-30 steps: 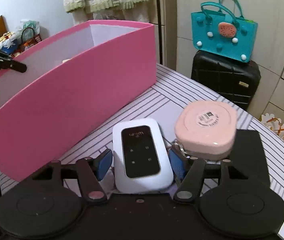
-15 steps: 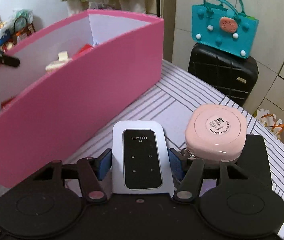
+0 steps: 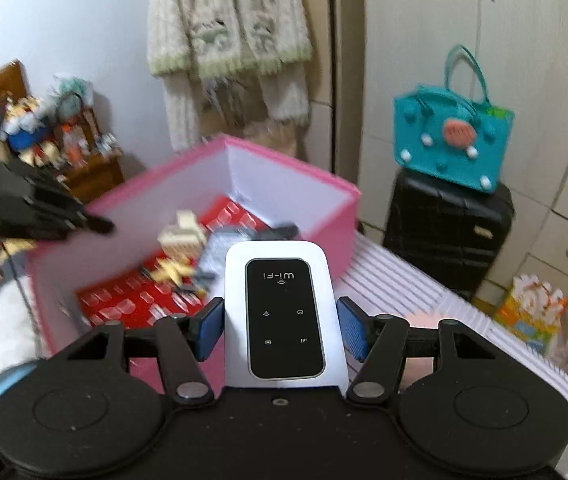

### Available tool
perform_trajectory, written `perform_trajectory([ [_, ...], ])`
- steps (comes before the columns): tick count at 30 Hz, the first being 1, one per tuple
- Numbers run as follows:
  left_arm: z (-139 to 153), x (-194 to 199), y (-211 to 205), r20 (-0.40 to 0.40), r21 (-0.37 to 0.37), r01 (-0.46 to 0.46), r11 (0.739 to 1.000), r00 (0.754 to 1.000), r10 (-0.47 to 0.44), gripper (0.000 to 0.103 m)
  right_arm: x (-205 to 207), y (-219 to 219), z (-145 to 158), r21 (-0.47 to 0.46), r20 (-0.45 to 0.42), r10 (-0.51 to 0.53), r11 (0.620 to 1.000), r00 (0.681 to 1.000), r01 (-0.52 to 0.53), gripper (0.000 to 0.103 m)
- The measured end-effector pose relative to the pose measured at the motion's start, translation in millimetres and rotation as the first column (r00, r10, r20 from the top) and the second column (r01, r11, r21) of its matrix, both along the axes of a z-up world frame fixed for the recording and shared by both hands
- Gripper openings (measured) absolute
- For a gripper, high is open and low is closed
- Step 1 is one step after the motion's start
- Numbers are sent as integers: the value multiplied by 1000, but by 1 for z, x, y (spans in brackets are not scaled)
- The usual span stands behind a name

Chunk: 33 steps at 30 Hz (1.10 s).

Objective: Organize rigid objects
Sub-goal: 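Lower the Wi-Fi router into the box beside the starfish, release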

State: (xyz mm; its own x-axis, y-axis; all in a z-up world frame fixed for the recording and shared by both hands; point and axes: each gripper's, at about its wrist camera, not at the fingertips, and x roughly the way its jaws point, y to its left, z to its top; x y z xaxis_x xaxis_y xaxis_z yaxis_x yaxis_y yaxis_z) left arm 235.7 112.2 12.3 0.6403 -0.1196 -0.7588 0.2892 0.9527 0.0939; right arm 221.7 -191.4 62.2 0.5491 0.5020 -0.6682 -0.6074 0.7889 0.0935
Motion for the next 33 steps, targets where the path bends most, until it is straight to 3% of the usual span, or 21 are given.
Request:
perform_trajectory([
  [6,0,-1,3,0,-6,11,1000,1000,-11,6,10,42,9,32,-60,149,989,987,-147,66],
  [10,1,0,7,-5,-32,4,999,1000,-4,7,11,82,-2,-74,-62,220,972,974,-224,66],
  [14,1,0,7,1,-34,11,999,1000,-11,7,20,109,-19,-116,-141,277,949,950,-294,66],
  [25,1,1,13,-6,-57,21,998,1000,-22,8,32,138,-56,-129,-328,365,896,871,-424,66],
  [33,1,2,14,-8,-61,21,998,1000,-22,8,34,141,-63,-131,-358,364,892,860,-432,66],
])
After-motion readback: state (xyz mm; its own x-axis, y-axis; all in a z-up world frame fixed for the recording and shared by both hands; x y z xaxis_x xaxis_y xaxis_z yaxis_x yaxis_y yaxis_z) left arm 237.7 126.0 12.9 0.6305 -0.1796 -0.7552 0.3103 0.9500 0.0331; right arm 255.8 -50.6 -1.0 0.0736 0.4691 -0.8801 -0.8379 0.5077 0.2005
